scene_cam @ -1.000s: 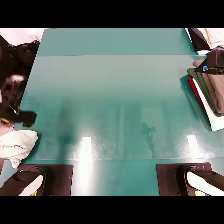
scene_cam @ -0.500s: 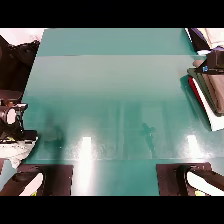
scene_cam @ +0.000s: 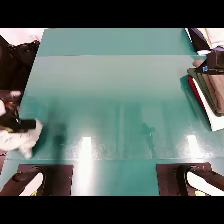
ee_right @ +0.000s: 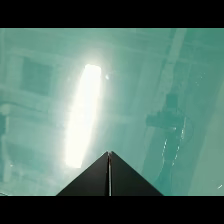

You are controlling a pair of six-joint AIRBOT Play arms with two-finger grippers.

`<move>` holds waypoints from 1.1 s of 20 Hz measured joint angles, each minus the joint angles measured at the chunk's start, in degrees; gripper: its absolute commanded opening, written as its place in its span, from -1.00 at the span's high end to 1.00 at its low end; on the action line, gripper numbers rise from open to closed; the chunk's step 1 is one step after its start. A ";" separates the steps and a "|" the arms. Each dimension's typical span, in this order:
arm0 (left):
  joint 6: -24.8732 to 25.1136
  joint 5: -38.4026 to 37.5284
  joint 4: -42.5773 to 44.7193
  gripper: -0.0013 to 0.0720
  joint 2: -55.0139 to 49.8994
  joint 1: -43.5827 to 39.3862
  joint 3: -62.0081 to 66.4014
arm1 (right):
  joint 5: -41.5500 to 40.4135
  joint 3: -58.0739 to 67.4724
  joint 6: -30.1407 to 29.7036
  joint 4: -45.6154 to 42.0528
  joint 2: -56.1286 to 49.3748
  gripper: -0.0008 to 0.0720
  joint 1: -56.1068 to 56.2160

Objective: Fold the shirts.

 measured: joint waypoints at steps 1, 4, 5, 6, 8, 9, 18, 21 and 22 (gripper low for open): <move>0.63 -0.11 -3.19 0.89 0.00 -1.05 4.81 | -0.04 0.00 0.00 0.00 0.00 0.93 0.00; 1.86 -0.57 -14.45 0.90 0.02 -5.42 19.54 | -0.31 0.00 0.00 0.00 0.00 0.93 0.00; 2.23 -0.59 -18.49 0.90 0.02 -7.23 24.00 | -0.42 0.00 0.00 0.02 0.00 0.93 0.00; 2.80 -0.44 -22.25 0.90 0.02 -9.05 27.58 | -0.44 0.00 0.00 0.02 0.00 0.93 0.00; 3.93 0.87 -28.63 0.90 0.00 -13.18 33.29 | -0.61 0.00 0.00 0.02 0.00 0.93 0.00; 4.42 2.12 -30.95 0.90 -0.09 -15.61 35.34 | -0.85 0.00 0.07 0.04 0.00 0.93 0.00; 10.08 5.95 -35.08 0.89 -15.82 -29.49 39.93 | -1.66 0.00 1.09 0.07 0.00 0.93 0.00; 11.02 2.27 -34.97 -0.63 -25.68 -30.25 40.09 | -1.25 0.00 1.22 0.09 0.00 0.93 0.00; 11.23 1.99 -35.01 -0.67 -28.41 -30.27 40.15 | -1.07 0.00 1.25 0.07 0.00 0.93 0.00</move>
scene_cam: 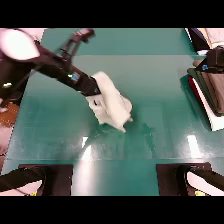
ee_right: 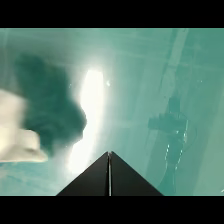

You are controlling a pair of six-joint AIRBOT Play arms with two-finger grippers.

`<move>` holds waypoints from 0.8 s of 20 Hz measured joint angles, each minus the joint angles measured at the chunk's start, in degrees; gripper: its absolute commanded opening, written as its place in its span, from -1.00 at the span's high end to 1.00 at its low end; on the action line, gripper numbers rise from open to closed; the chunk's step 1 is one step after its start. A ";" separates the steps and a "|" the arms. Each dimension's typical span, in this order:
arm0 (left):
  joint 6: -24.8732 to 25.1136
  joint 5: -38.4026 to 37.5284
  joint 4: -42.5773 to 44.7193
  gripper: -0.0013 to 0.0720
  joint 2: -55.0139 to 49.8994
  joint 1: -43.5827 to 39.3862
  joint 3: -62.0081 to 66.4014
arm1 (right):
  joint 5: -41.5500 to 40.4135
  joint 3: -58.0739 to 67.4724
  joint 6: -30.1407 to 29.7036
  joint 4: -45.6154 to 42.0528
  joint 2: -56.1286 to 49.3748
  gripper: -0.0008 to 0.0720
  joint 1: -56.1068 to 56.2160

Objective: Fold the shirts.

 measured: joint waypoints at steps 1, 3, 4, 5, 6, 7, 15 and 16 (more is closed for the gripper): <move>0.24 -0.26 0.22 -0.67 -1.90 0.09 0.00 | 0.07 0.00 0.00 0.02 0.00 0.93 0.00; 0.57 -0.26 0.28 -0.67 -4.24 1.09 0.00 | 0.33 0.00 0.02 0.00 0.00 0.93 0.00; 0.61 -0.35 0.48 -0.67 -4.79 1.81 -0.02 | 0.50 0.00 0.04 -0.02 0.00 0.93 0.00; 0.61 -0.57 0.52 -0.67 -4.92 2.49 -0.55 | 0.59 0.00 0.04 -0.02 0.00 0.93 0.00; 0.61 -0.57 0.68 -0.67 -4.61 2.84 -1.97 | 0.70 0.00 0.04 -0.02 0.00 0.93 0.00; 0.59 -0.22 0.66 -0.67 -3.93 2.93 -4.15 | 0.81 0.00 0.04 -0.02 0.00 0.93 0.00; -2.80 10.56 2.64 -0.67 6.67 3.37 -32.30 | 1.05 0.00 0.07 -0.02 0.00 0.93 0.00; -3.15 11.72 2.60 -0.67 7.32 3.39 -34.67 | 1.07 0.00 0.07 -0.02 0.00 0.93 0.00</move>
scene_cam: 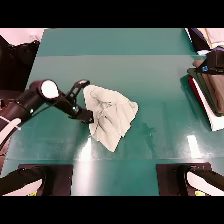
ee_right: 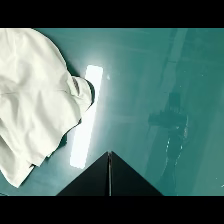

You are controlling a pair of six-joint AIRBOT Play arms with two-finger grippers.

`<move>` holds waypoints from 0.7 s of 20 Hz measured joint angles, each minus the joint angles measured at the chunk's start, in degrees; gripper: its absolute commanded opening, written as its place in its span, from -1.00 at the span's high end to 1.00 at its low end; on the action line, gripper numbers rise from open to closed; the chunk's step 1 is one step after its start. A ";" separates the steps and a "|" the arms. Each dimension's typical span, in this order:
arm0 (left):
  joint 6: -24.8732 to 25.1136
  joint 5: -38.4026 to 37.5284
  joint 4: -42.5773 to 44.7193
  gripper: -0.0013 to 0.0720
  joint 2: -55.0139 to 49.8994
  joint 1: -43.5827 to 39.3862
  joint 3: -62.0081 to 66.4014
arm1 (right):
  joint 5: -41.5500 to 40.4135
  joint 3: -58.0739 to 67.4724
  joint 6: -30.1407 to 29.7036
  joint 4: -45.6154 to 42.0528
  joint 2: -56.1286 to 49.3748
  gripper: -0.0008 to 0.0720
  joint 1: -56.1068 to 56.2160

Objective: Fold the shirts.

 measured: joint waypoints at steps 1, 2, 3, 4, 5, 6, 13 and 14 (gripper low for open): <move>-0.22 1.60 -0.63 -0.67 0.42 0.02 -2.21 | 0.00 0.00 0.02 0.00 0.00 0.93 0.00; -0.37 3.21 -1.40 -0.67 0.66 0.02 -4.17 | 0.00 0.00 0.02 0.00 0.00 0.93 0.00; -0.37 4.85 -2.62 -0.67 0.90 -0.02 -5.97 | 0.00 0.00 0.02 0.00 0.00 0.93 0.00; -0.33 6.91 -4.04 -0.67 1.05 -0.24 -7.82 | 0.00 0.00 0.02 0.00 0.00 0.93 0.00; -0.04 8.33 -5.18 -0.67 1.11 -0.52 -9.44 | 0.00 0.00 0.04 0.00 0.00 0.93 0.00; 0.50 9.77 -6.82 -0.67 1.14 -1.07 -10.97 | 0.00 0.00 0.02 0.00 0.00 0.93 0.00; 2.10 14.78 -12.13 0.92 0.83 -7.87 -15.52 | 0.20 0.00 0.04 0.02 0.00 0.93 0.00; 1.44 15.32 -11.78 0.89 0.83 -8.55 -15.69 | 0.42 0.00 0.04 0.02 0.00 0.93 0.00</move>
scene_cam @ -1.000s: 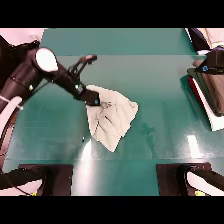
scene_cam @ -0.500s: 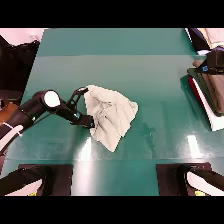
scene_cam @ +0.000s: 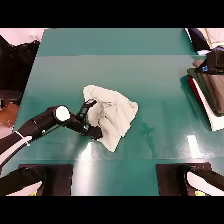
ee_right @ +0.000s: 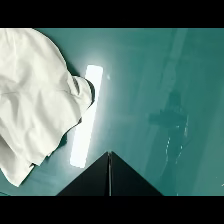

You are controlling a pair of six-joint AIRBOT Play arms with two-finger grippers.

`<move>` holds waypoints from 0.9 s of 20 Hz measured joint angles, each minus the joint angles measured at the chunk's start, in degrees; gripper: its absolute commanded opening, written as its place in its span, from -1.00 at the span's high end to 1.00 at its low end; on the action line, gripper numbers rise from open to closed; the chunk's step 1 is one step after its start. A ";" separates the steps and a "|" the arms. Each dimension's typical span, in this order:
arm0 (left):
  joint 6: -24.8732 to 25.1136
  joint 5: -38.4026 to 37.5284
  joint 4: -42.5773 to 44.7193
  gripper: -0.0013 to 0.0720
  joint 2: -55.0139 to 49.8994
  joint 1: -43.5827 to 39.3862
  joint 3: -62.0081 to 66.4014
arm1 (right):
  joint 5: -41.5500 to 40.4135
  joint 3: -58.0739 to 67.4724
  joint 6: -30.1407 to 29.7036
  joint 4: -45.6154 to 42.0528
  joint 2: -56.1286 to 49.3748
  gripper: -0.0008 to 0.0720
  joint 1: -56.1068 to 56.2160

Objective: Fold the shirts.

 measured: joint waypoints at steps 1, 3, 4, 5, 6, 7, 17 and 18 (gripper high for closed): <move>-0.39 0.44 0.55 0.90 0.00 -0.44 -0.09 | 0.04 0.00 0.00 0.00 0.00 0.93 0.00; -1.33 0.17 2.73 0.90 0.24 -0.68 0.42 | 0.39 -0.11 0.00 0.13 0.00 0.93 0.42; -1.92 -1.27 4.63 0.90 0.57 -0.33 1.20 | 0.42 -0.44 0.04 0.50 0.07 0.93 0.96; -2.75 -3.15 7.28 0.90 1.20 0.31 2.29 | 0.42 -1.46 0.11 0.72 0.31 0.93 1.97; -3.74 -4.87 10.69 0.90 2.27 1.22 3.74 | 0.24 -3.15 0.13 0.90 0.68 0.93 3.21; -4.48 -7.04 14.32 0.89 3.69 2.27 5.31 | -0.68 -5.88 0.17 0.94 1.31 0.92 4.81; -6.71 -17.84 29.86 0.89 15.04 8.59 12.57 | -36.30 -43.36 0.31 1.40 1.88 -0.81 21.79; -6.73 -18.36 29.90 0.89 15.26 8.68 12.70 | -39.08 -44.46 0.31 1.42 0.17 -0.77 21.97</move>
